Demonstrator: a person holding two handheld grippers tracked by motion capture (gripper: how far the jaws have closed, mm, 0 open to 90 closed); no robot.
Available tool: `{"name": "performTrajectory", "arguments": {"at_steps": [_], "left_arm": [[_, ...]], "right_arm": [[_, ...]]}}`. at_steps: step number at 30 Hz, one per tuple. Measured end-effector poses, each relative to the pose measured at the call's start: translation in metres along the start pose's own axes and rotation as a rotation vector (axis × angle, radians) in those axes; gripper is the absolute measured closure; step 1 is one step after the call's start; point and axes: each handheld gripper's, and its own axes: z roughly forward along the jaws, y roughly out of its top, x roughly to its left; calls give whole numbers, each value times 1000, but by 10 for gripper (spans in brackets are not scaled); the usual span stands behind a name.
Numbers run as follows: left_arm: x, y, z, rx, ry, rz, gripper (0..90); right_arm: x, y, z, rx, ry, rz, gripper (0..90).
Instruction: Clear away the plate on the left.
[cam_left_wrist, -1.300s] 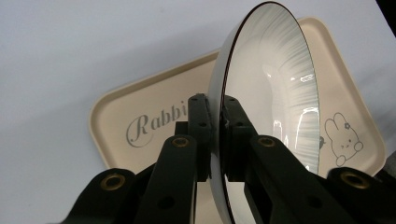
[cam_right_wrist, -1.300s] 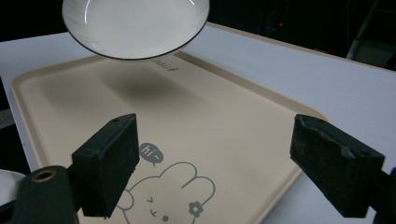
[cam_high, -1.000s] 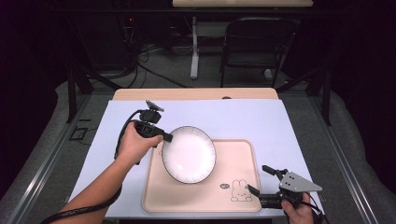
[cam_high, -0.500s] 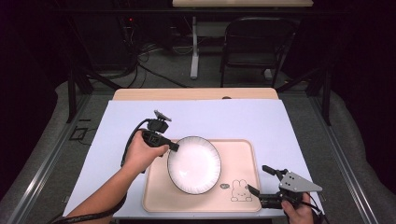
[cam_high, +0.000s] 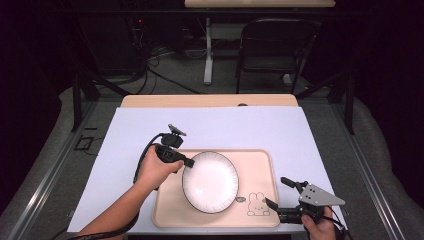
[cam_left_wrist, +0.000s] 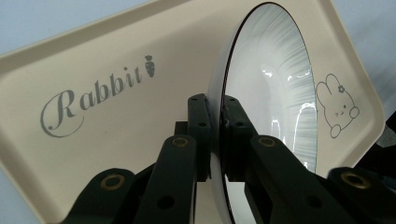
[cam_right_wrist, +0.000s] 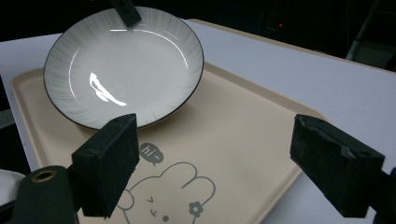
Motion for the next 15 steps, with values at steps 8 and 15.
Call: {"name": "performTrajectory", "arguments": {"at_steps": [8,15], "left_arm": [[2,-4,8,8,-6,-6,841],[7,-7,10,5,-13,-23,844]], "right_arm": [[0,0,0,0,1,-1,149],[0,0,0,0,1,-1,148]]}}
